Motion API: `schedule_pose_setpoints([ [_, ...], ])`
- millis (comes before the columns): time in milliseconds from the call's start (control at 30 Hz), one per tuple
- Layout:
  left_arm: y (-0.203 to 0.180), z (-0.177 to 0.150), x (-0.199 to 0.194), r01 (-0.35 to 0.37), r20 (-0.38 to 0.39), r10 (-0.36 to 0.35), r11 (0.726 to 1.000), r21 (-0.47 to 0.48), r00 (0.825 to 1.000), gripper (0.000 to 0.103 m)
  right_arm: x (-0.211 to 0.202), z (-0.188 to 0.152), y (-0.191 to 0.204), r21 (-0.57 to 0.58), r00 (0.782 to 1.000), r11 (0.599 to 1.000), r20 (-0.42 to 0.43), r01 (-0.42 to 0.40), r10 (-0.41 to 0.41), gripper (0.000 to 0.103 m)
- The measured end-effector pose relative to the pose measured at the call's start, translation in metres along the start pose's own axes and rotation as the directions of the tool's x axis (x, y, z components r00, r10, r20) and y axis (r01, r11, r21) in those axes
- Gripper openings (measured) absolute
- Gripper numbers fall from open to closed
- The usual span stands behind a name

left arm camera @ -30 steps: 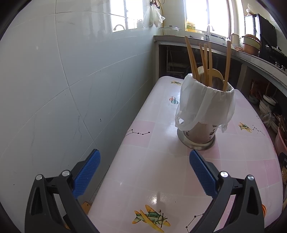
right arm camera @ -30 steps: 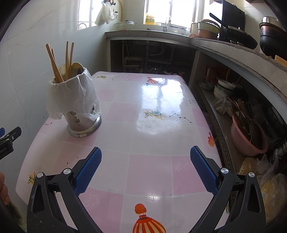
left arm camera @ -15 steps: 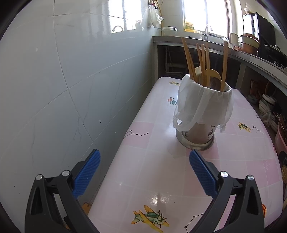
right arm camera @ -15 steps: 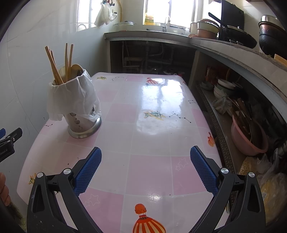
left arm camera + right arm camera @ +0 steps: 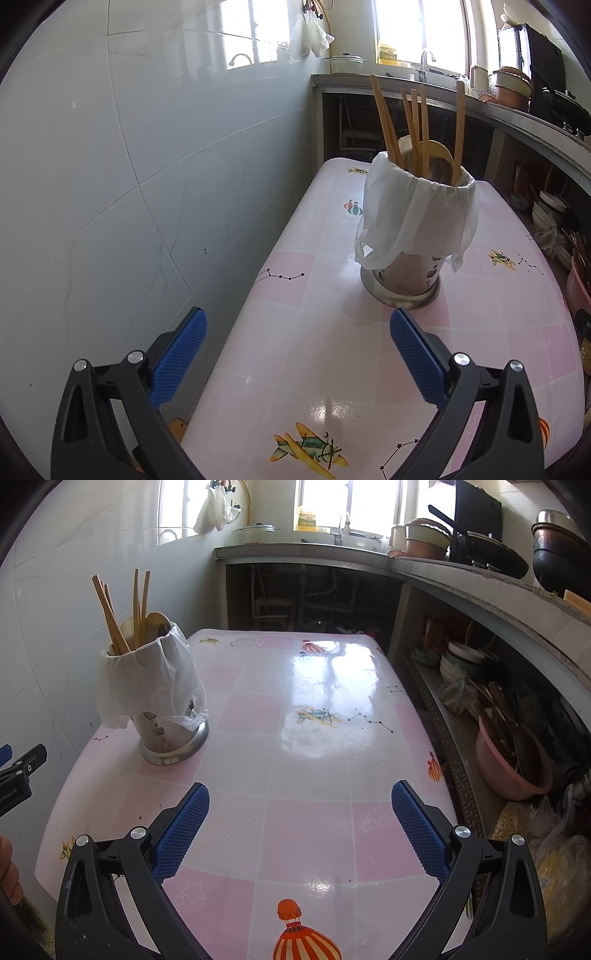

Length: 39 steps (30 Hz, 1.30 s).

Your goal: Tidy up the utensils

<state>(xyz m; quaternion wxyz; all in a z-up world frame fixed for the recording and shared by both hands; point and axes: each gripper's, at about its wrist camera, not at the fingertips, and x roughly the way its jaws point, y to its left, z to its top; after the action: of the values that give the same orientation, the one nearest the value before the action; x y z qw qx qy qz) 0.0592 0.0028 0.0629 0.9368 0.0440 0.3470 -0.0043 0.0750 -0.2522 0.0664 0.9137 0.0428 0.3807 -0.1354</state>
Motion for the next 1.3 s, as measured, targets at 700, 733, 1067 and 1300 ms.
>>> schedule_pose_setpoints([
  [700, 0.0008, -0.0003, 0.0006, 0.000, -0.002, 0.000, 1.000, 0.000, 1.000, 0.097, -0.0006, 0.0003, 0.0019, 0.002, 1.000, 1.000, -0.001, 0.001, -0.001, 0.095],
  [733, 0.0009, -0.0005, 0.0005, 0.000, -0.001, 0.000, 1.000, 0.000, 1.000, 0.097, -0.0008, 0.0003, 0.0025, 0.002, 1.000, 1.000, -0.001, 0.001, -0.001, 0.095],
  [1067, 0.0027, -0.0011, 0.0018, 0.000, -0.003, 0.000, 1.000, -0.004, 1.000, 0.097, -0.0017, 0.0006, 0.0042, 0.001, 1.000, 1.000, -0.002, 0.000, 0.000, 0.095],
  [1300, 0.0039, -0.0020, 0.0028, 0.001, -0.006, -0.001, 1.000, -0.009, 1.000, 0.097, -0.0018, 0.0006, 0.0051, 0.003, 1.000, 1.000, -0.002, 0.000, 0.000, 0.095],
])
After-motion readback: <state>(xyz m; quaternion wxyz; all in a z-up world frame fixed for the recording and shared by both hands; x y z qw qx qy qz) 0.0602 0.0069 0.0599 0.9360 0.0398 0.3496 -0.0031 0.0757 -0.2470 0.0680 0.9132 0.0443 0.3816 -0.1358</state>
